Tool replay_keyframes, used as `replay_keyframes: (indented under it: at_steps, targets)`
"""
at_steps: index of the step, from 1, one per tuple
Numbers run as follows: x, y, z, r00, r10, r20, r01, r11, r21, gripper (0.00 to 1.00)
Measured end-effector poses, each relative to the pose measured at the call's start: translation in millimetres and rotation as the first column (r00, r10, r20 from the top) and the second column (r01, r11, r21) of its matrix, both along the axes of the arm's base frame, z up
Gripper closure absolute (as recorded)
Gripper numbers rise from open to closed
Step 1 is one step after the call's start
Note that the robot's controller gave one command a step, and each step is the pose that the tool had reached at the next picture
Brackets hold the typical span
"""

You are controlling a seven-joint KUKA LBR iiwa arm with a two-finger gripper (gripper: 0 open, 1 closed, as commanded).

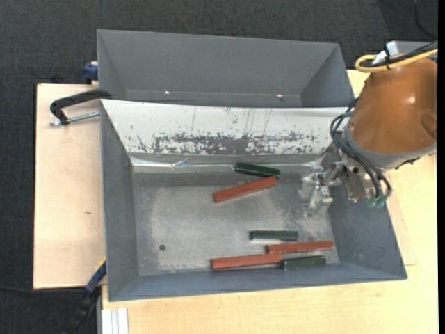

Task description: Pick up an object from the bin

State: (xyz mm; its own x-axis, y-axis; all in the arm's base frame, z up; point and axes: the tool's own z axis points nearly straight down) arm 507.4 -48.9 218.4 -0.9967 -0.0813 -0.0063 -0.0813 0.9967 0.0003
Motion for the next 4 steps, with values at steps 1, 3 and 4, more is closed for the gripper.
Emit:
replay_keyframes:
  at_steps: [1,3,4]
  targets:
    - [-0.3,0.0,-0.4,1.0,0.0,-0.001,0.0,1.0,0.0,0.0]
    - [-3.1,-4.0,-52.1,1.0,-0.026,0.003,0.026,1.0,0.0,0.0]
    - [-1.0,-6.3,-120.1,0.999,0.042,0.0,-0.042,0.999,-0.001,0.0]
